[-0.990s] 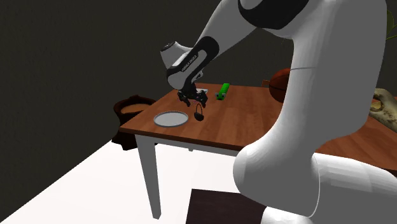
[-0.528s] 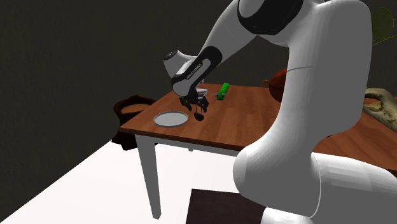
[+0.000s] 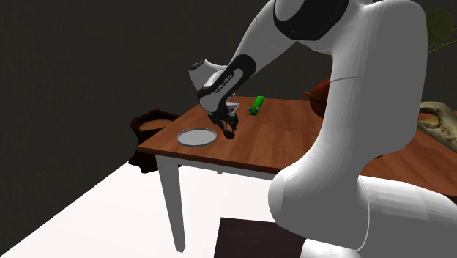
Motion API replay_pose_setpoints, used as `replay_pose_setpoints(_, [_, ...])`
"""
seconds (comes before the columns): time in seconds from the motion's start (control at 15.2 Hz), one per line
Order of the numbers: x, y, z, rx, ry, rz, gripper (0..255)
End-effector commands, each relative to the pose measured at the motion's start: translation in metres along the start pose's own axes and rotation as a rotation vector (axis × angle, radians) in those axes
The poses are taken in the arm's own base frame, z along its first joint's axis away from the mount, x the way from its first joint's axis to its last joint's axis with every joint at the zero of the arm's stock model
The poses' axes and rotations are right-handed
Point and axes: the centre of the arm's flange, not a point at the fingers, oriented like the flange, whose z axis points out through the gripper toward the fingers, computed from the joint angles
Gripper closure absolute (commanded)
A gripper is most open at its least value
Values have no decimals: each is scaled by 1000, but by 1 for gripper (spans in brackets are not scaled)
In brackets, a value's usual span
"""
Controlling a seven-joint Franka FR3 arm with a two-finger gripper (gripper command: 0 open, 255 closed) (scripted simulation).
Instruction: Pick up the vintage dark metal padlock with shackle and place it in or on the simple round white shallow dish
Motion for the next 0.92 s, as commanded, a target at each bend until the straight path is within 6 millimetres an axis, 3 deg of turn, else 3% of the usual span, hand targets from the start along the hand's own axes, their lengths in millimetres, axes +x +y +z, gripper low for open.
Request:
replay_pose_setpoints(0.0, [0, 0, 0, 0, 0, 0, 255])
replay_pose_setpoints(0.53, [0, 0, 0, 0, 0, 0, 255])
replay_pose_setpoints(0.86, [12, 3, -23, 0, 0, 0, 255])
